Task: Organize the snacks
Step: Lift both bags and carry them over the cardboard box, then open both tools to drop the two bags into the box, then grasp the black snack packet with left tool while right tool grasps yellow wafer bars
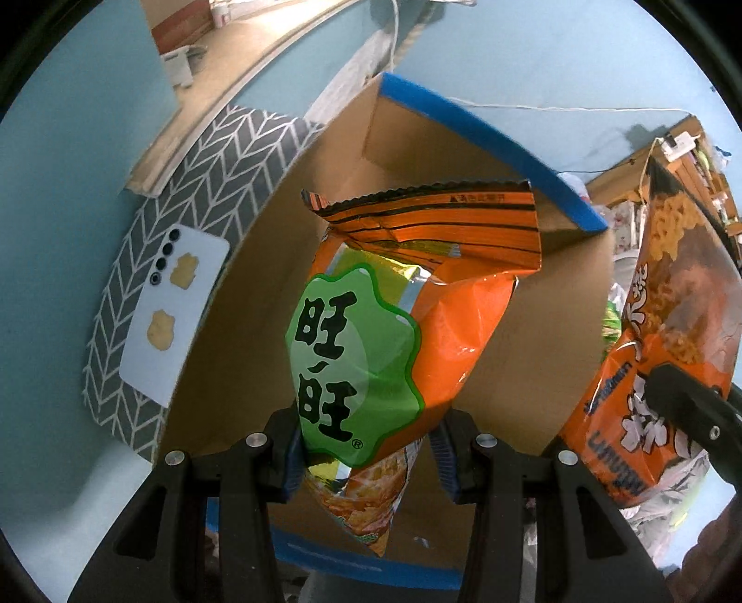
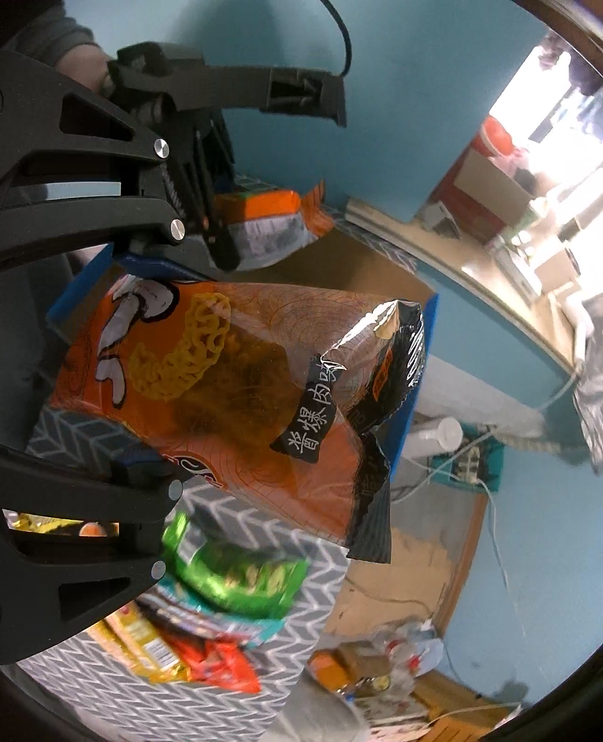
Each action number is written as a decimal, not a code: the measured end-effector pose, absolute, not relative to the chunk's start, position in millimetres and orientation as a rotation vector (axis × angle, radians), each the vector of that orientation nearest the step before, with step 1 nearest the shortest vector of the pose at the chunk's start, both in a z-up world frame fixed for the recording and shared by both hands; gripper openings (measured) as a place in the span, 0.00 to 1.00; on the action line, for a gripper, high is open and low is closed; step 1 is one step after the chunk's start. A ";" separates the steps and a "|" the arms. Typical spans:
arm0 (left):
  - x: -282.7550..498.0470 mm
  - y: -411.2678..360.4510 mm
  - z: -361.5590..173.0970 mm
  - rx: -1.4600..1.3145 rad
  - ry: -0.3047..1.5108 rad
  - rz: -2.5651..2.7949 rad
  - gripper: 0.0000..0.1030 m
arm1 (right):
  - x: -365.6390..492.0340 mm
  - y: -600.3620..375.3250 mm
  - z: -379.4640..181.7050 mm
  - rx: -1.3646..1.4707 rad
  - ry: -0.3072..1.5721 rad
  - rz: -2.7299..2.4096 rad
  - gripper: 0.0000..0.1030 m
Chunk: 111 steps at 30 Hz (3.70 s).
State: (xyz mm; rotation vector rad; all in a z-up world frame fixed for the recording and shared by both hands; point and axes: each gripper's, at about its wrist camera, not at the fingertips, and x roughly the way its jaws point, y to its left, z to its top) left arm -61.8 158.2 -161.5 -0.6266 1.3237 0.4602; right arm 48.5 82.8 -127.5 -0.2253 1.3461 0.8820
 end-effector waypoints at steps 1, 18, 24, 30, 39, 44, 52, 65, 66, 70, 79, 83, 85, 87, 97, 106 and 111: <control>-63.2 160.8 -164.8 -0.627 1.330 0.467 0.45 | 47.6 87.5 -129.9 -0.231 1.351 0.890 0.54; -73.2 171.1 -191.1 -0.630 1.380 0.505 0.51 | 38.6 134.0 -184.7 -0.357 1.436 0.915 0.54; -86.3 171.3 -188.1 -0.664 1.375 0.531 0.55 | 34.1 144.9 -203.7 -0.414 1.464 0.912 0.54; -97.2 169.8 -179.1 -0.688 1.360 0.542 0.55 | 35.5 153.4 -204.6 -0.448 1.454 0.905 0.58; -98.8 164.0 -159.8 -0.699 1.342 0.547 0.56 | 43.9 137.1 -180.5 -0.385 1.404 0.890 0.71; -90.1 161.9 -158.0 -0.697 1.340 0.524 0.56 | 47.9 126.4 -166.2 -0.346 1.393 0.872 0.72; -68.8 141.2 -132.4 -0.640 1.319 0.457 0.56 | 59.9 87.7 -140.2 -0.260 1.363 0.806 0.78; -25.9 63.9 -125.6 -0.478 1.384 0.241 0.57 | 76.4 -5.4 -121.6 -0.113 1.370 0.645 0.78; -22.7 56.7 -124.8 -0.464 1.387 0.226 0.57 | 77.7 -12.8 -121.5 -0.100 1.370 0.631 0.78; -10.8 36.6 -125.2 -0.418 1.400 0.170 0.62 | 83.5 -45.4 -122.7 -0.043 1.378 0.561 0.78; 11.7 -1.3 -133.5 -0.349 1.427 0.074 0.71 | 87.1 -120.1 -136.8 0.036 1.413 0.424 0.78; 17.5 -14.6 -143.3 -0.357 1.455 0.038 0.71 | 88.9 -147.9 -147.8 0.067 1.429 0.365 0.78; 18.8 -20.0 -147.9 -0.359 1.467 0.026 0.71 | 88.2 -161.0 -154.3 0.087 1.438 0.338 0.78; 20.2 -25.1 -151.4 -0.355 1.477 0.015 0.71 | 87.9 -171.7 -161.5 0.104 1.446 0.316 0.78; 32.5 -48.2 -171.9 -0.313 1.519 -0.043 0.73 | 83.5 -199.4 -199.4 0.176 1.493 0.271 0.78; 35.7 -63.4 -188.6 -0.321 1.547 -0.112 0.79 | 80.4 -198.5 -234.4 0.225 1.544 0.295 0.78; 33.5 -73.0 -195.9 -0.321 1.561 -0.124 0.79 | 78.0 -191.9 -248.5 0.227 1.557 0.310 0.77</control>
